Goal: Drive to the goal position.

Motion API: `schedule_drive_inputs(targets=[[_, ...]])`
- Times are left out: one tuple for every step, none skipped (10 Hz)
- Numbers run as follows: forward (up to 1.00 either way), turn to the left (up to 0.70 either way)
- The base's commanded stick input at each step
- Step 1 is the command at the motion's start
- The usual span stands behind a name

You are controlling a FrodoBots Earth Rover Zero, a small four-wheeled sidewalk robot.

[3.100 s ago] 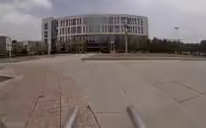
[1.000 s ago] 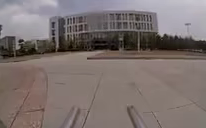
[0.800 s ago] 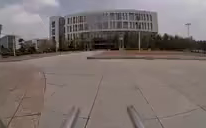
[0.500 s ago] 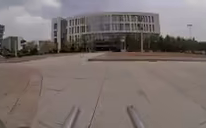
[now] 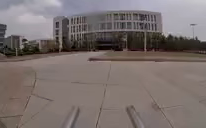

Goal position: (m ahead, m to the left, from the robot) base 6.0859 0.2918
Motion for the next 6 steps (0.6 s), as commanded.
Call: schedule_drive_inputs(targets=[[0.7,0.0],[0.7,0.0],[0.69,0.0],[0.68,0.0],[0.68,0.0],[0.68,0.0]])
